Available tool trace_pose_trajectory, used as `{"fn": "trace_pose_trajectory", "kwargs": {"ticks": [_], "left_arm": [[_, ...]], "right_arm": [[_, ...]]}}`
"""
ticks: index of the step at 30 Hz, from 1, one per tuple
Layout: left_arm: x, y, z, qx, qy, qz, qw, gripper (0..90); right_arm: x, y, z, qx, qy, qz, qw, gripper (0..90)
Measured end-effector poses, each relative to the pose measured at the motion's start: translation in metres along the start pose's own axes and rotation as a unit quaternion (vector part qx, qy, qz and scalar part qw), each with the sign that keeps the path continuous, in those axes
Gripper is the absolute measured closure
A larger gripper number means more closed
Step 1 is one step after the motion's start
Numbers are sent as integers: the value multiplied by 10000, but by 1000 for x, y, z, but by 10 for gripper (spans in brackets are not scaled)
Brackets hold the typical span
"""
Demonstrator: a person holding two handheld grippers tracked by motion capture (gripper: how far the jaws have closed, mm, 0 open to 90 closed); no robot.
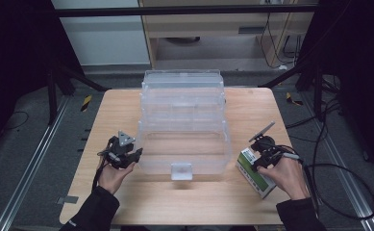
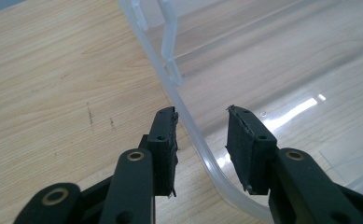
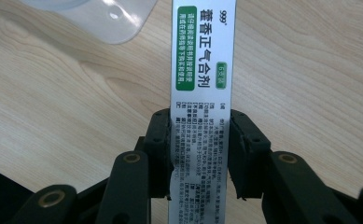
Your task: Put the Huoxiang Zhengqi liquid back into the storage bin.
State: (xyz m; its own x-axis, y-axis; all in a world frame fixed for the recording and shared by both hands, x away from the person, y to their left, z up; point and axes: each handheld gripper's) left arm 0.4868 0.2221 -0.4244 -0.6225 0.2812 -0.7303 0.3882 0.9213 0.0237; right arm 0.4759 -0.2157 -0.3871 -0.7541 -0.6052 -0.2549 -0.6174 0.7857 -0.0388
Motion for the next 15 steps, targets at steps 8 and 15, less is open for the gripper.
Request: {"fn": "trace_pose_trajectory", "kwargs": {"ticks": [8, 15], "left_arm": [[0, 0, 0, 0, -1, -1, 10000, 618], [0, 0, 0, 6, -1, -6, 10000, 617]], "right_arm": [[2, -2, -18, 83, -355, 35, 9993, 639], [1, -4, -33, 182, -569, 45, 9982, 639]]}}
Point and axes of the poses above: each handheld gripper's, and its own axes: z roughly forward along the jaws, x roughly out of its underside, y roughly to its left, and after that the axes turned 9 degrees about -z, right-handed
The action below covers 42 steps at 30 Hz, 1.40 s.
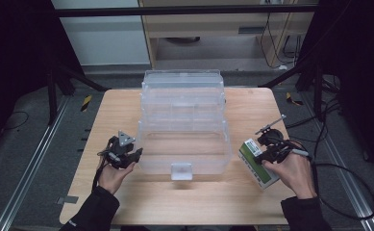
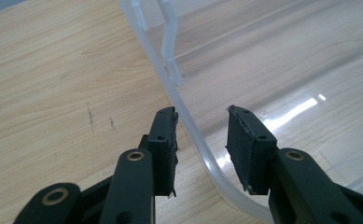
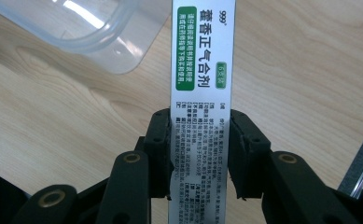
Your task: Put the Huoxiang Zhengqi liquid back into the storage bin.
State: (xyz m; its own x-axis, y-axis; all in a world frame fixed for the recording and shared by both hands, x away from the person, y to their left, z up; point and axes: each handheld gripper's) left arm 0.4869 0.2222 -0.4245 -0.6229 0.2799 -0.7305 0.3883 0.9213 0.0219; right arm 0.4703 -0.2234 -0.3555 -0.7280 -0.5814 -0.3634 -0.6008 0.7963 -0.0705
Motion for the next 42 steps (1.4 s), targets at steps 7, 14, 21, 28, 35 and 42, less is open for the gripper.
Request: {"fn": "trace_pose_trajectory", "kwargs": {"ticks": [7, 14, 21, 28, 35, 42], "left_arm": [[0, 0, 0, -3, 2, -2, 10000, 618], [0, 0, 0, -26, 40, -34, 10000, 617], [0, 0, 0, -28, 40, -33, 10000, 618], [0, 0, 0, -23, 31, -47, 10000, 618], [0, 0, 0, -23, 28, -48, 10000, 618], [0, 0, 0, -27, 30, -43, 10000, 618]], "right_arm": [[-8, -2, -19, 98, -251, -23, 9996, 640], [-16, -3, -33, 217, -382, -74, 9990, 640], [-23, -2, -45, 287, -497, -177, 9982, 641], [-31, -1, -57, 323, -607, -304, 9972, 643], [-39, 5, -67, 226, -788, -515, 9953, 642], [-50, 10, -72, 231, -882, -664, 9936, 642]]}}
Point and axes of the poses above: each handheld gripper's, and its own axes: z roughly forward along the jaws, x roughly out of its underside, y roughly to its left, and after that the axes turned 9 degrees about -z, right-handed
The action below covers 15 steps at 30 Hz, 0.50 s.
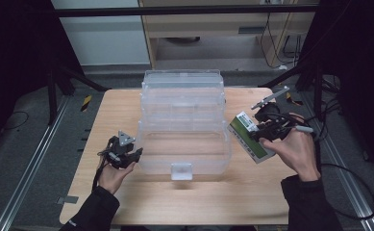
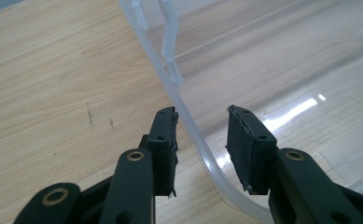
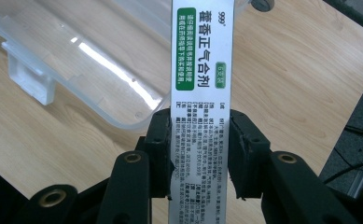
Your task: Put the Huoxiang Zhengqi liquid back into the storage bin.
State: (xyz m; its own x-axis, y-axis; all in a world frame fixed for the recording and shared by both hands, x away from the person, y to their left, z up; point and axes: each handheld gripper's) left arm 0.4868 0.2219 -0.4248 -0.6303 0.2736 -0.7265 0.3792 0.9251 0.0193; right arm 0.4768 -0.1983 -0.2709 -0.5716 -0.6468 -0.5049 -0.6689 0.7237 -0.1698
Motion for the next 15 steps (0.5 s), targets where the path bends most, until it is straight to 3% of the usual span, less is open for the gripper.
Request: {"fn": "trace_pose_trajectory", "kwargs": {"ticks": [15], "left_arm": [[0, 0, 0, 0, -3, -6, 10000, 618]], "right_arm": [[-29, 9, 1, -235, -195, -372, 9988, 642]]}}
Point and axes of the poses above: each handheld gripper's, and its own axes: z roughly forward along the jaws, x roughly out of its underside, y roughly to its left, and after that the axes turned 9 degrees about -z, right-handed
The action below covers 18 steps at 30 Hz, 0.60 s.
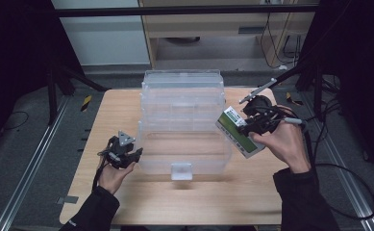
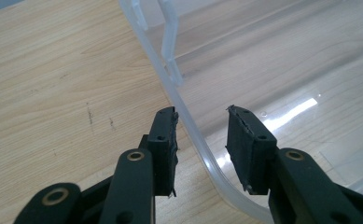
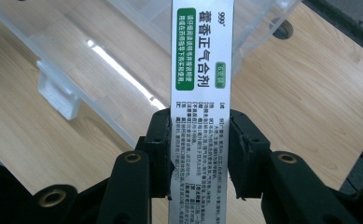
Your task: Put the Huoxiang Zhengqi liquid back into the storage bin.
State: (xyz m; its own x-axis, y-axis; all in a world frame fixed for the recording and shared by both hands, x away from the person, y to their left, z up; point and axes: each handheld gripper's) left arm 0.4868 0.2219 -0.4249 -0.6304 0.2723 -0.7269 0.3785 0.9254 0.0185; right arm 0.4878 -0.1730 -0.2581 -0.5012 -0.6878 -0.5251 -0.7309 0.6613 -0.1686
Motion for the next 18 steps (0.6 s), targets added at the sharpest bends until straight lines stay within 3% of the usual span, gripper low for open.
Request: {"fn": "trace_pose_trajectory", "kwargs": {"ticks": [6, 18], "left_arm": [[0, 0, 0, 7, 1, -2, 10000, 618], [0, 0, 0, 2, 7, 9, 10000, 618]], "right_arm": [[-11, 2, 6, -4, -42, -87, 10000, 642], [-34, 8, 14, -235, -214, -387, 9987, 644]]}}
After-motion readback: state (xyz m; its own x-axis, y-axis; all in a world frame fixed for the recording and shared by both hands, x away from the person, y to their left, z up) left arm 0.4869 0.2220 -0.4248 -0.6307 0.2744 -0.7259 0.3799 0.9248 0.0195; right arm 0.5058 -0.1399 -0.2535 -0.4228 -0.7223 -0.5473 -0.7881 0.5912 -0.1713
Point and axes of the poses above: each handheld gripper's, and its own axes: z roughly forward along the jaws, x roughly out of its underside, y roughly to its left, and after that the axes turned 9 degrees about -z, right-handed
